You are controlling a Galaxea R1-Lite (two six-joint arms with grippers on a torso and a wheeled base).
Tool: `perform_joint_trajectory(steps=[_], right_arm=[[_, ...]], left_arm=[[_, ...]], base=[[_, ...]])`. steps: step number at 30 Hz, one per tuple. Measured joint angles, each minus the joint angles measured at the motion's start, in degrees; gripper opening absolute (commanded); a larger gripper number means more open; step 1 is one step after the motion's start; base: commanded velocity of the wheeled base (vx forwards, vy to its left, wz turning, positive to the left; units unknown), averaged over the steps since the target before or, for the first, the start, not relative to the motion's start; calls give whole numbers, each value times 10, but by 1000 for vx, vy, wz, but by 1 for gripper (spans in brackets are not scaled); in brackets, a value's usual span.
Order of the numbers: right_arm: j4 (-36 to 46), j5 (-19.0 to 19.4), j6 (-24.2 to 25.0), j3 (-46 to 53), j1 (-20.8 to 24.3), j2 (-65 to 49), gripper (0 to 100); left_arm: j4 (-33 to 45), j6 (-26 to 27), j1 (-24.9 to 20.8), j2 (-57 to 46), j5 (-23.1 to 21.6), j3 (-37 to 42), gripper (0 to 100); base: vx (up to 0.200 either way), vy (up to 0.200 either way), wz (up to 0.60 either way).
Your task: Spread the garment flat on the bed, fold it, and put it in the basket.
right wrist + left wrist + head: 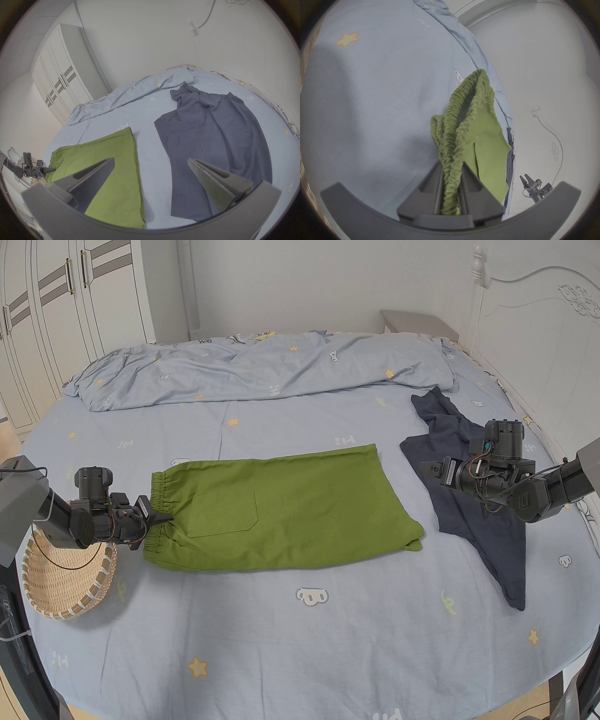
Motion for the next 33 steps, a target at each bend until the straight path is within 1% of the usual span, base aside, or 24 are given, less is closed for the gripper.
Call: perform_joint_trajectory(steps=[4,7,9,12,15,17,23,25,28,33], right_arm=[[24,9,2,-8,-4,1,100],[75,35,15,-26,-12,3,100],[130,66,32,-46,-19,5,100],[211,129,56,-83,-29,12,100],[254,192,74,-117,-41,25,100],[256,206,80,-129,-45,35,100],[247,231,88,-144,-45,76,100],[247,251,93,-145,-43,84,100],[248,281,119,-144,-39,92,100],[249,311,132,-143,-33,100,100]], left_arm=[[1,-5,0,-8,0,0,0],[0,-10,-1,-18,1,0,0],[1,-12,-1,-24,1,0,0],[1,-14,-1,-34,1,0,0],[1,-16,-2,-42,1,0,0],[1,-16,-2,-45,1,1,0],[1,-15,-2,-53,2,1,0],[1,-15,-2,-54,2,1,0],[1,-15,-2,-55,2,1,0],[1,-14,-2,-56,2,1,0]], base=[[0,0,0],[0,0,0],[0,0,0],[0,0,0],[0,0,0],[0,0,0],[0,0,0],[0,0,0],[0,0,0],[0,0,0]])
